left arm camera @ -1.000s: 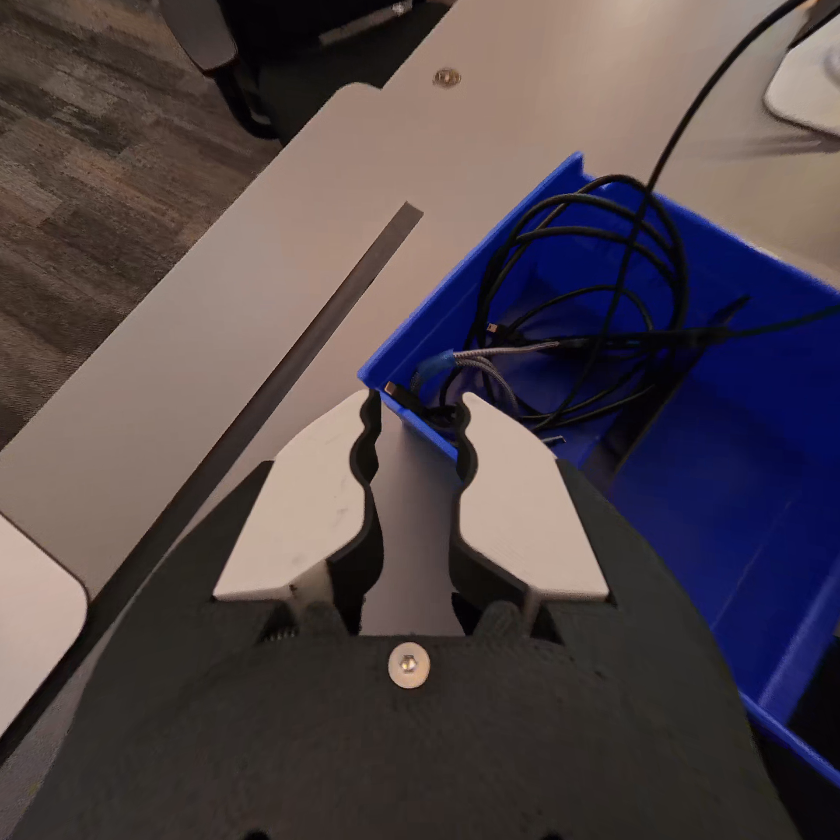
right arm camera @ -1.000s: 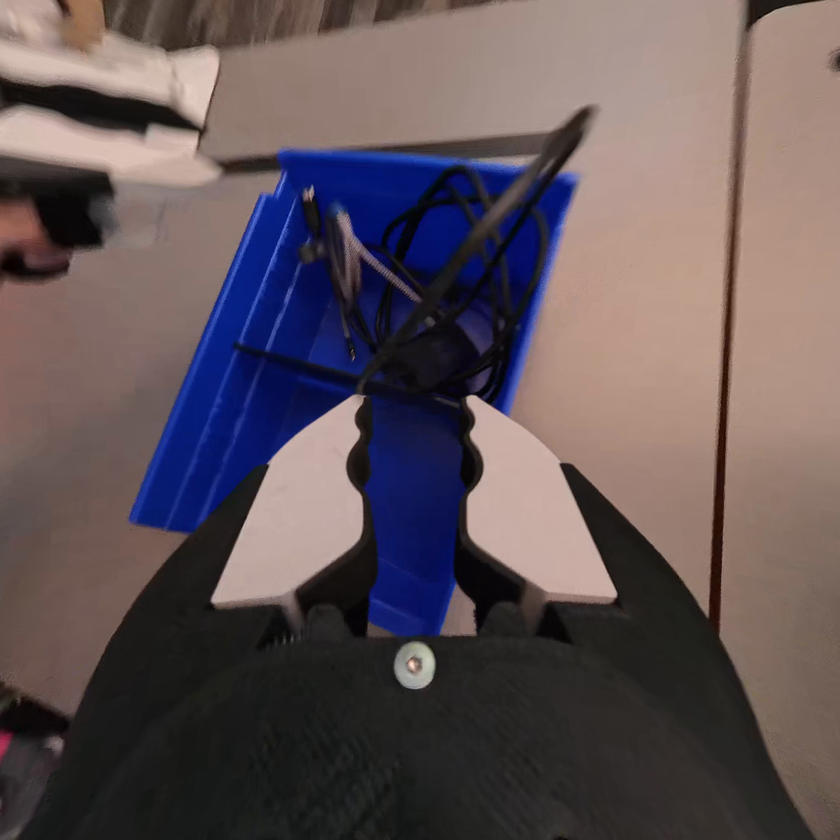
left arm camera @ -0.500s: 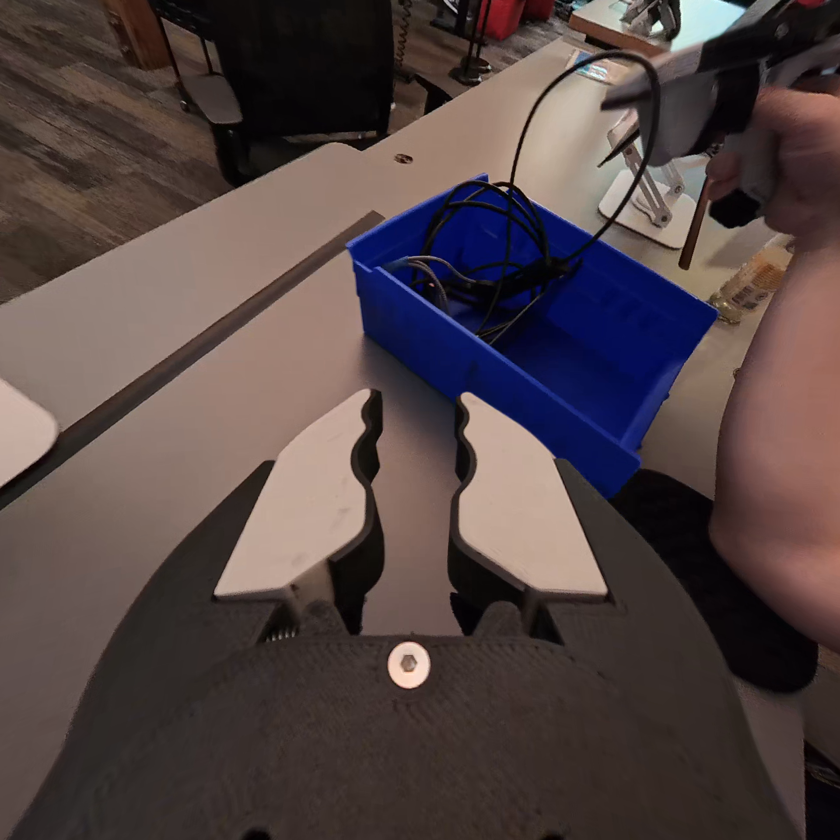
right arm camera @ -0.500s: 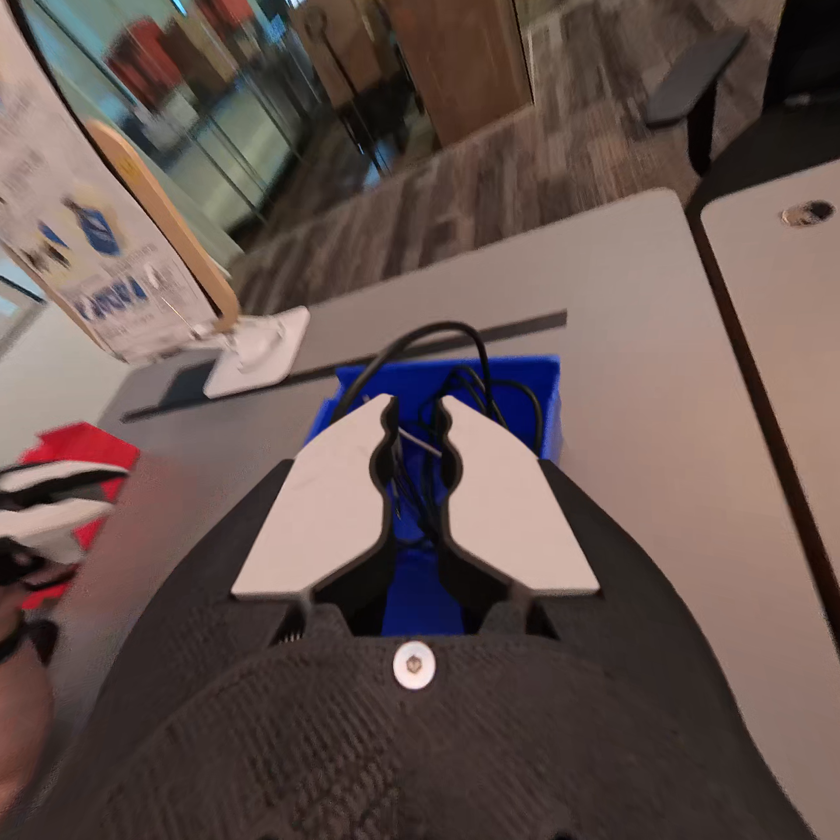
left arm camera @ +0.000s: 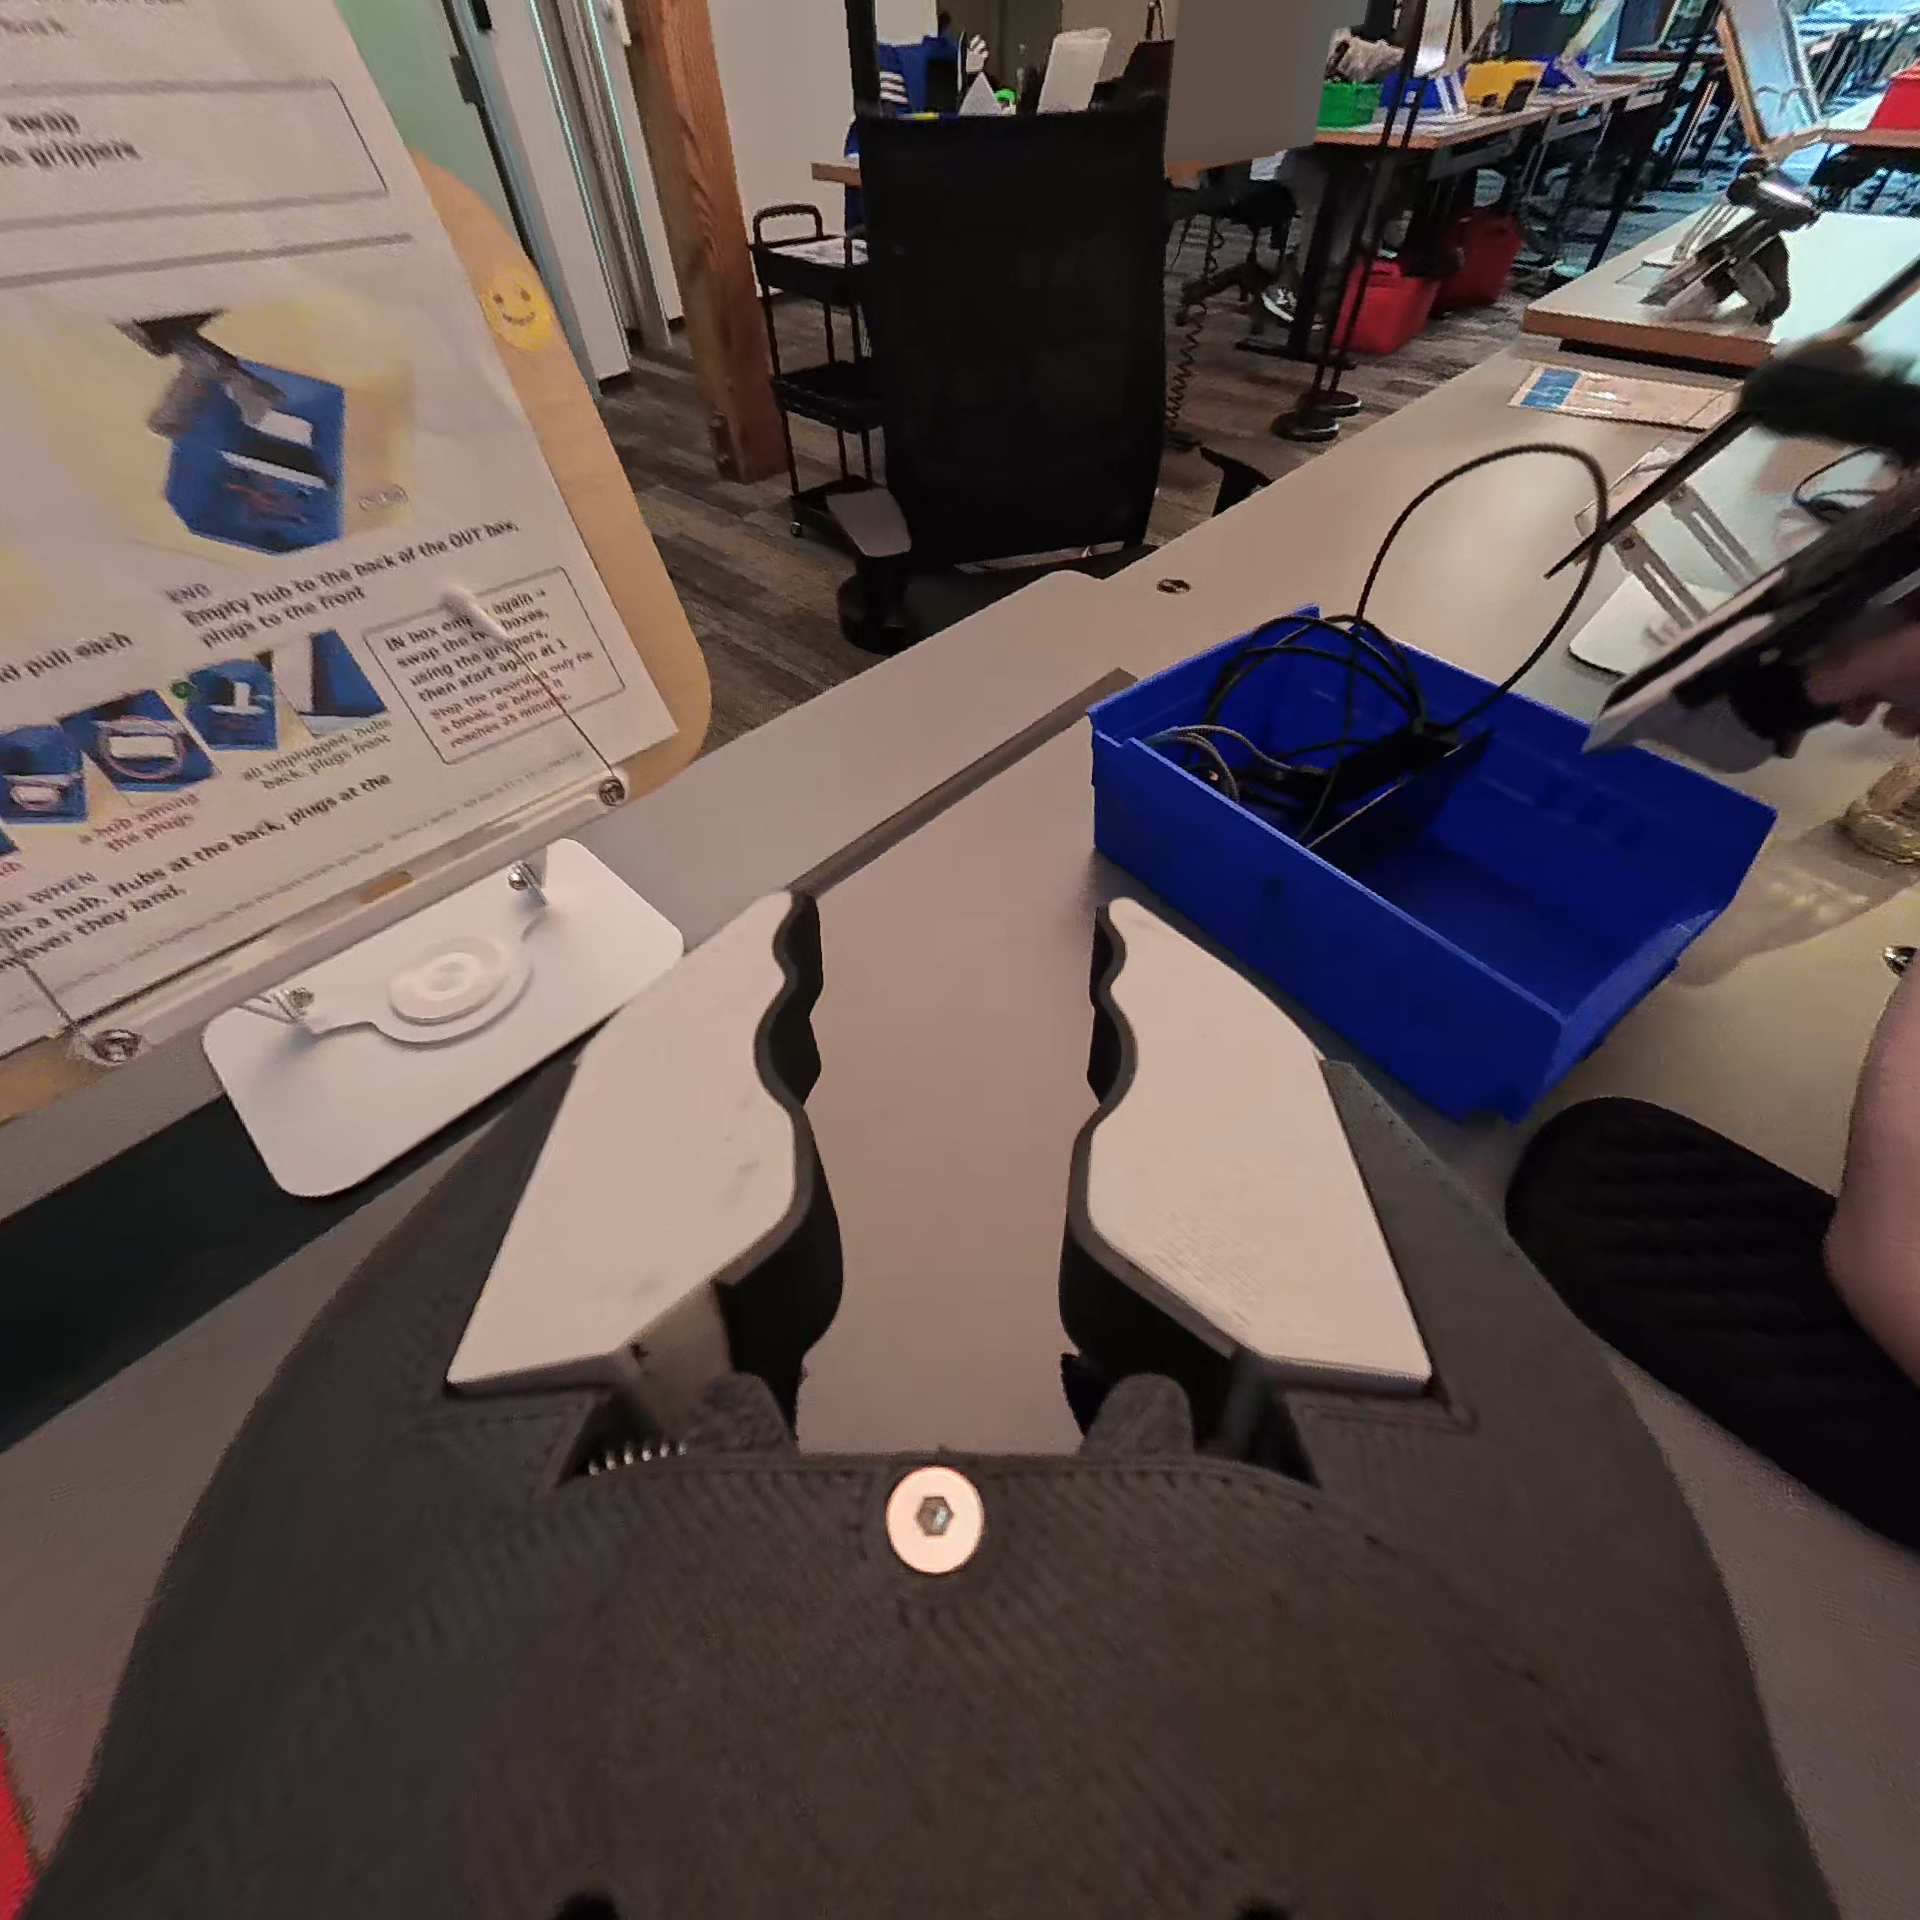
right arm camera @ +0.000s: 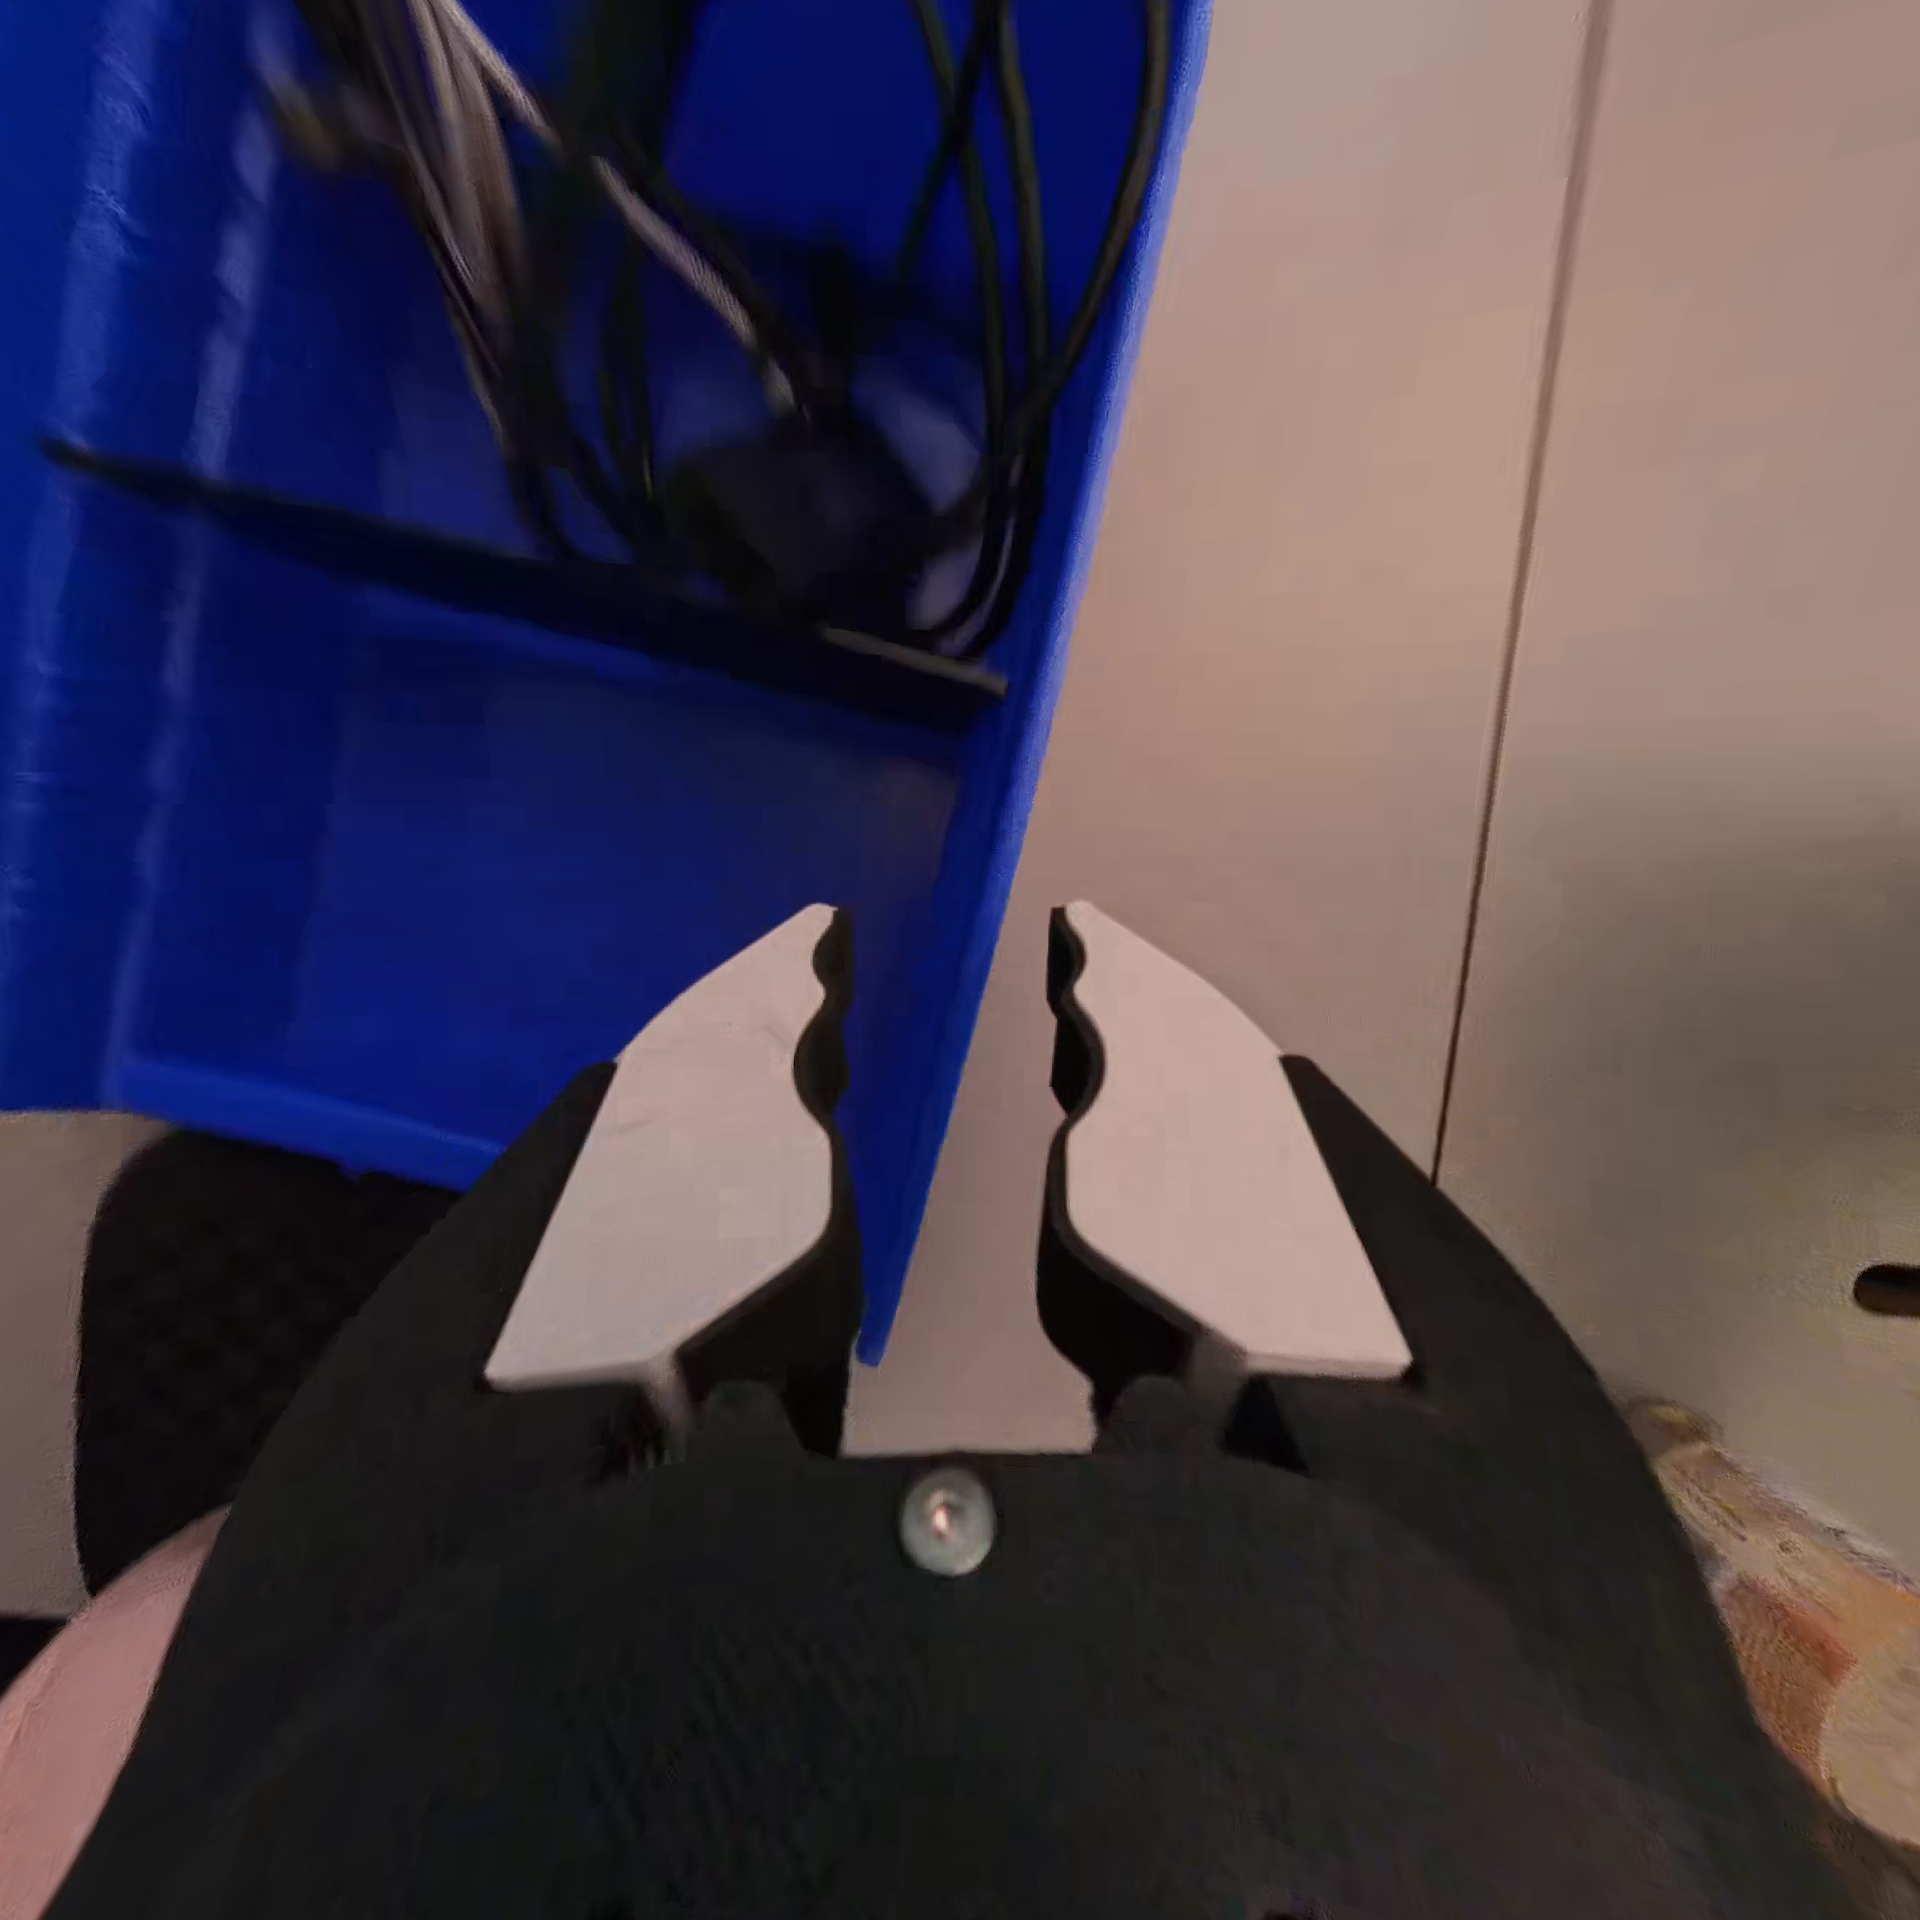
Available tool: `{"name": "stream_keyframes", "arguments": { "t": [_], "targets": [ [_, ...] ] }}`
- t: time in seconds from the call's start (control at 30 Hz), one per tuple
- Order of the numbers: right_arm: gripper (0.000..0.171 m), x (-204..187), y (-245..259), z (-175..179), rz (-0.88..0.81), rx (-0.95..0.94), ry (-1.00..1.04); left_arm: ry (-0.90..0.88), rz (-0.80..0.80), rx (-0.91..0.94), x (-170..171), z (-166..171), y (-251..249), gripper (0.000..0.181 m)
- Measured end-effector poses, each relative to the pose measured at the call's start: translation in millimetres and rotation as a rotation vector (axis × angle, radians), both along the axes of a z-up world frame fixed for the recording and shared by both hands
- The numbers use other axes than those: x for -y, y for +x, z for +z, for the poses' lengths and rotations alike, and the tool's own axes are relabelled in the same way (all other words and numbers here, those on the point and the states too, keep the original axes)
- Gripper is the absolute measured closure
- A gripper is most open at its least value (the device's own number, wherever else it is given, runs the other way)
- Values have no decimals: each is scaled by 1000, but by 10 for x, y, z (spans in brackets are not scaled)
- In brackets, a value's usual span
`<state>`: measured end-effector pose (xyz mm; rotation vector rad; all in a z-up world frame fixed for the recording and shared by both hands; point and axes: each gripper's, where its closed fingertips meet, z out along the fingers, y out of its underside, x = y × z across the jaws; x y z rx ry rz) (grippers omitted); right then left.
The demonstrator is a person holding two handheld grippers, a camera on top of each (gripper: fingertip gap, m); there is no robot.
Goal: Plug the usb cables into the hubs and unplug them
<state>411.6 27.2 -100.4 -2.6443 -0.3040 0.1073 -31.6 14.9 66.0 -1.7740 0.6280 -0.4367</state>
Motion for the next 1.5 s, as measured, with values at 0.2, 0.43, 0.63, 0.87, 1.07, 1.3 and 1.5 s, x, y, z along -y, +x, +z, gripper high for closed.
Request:
{"name": "stream_keyframes", "arguments": {
  "t": [0.2,0.43,0.63,0.87,1.07,1.3,1.5],
  "targets": [
    [155,-92,28,-384,6,-7,-141,42,110,-51,-38,81,-314,132],
    [164,-339,-35,-393,31,-37,-105,148,277,39,147,438,-890,135],
    [164,-508,-258,-386,107,-37,-76,234,370,160,422,690,-1301,140],
    [162,-525,-560,-386,206,27,-105,197,490,152,539,631,-1630,132],
    [140,-569,-530,-303,129,2,-78,225,774,93,1083,728,-2113,119],
    [126,-647,-363,-66,24,-19,45,-22,1084,-178,1366,156,-3300,110],
    [126,-688,-391,54,32,-1,109,-332,933,-143,902,-837,-4471,113]
  ]
}}
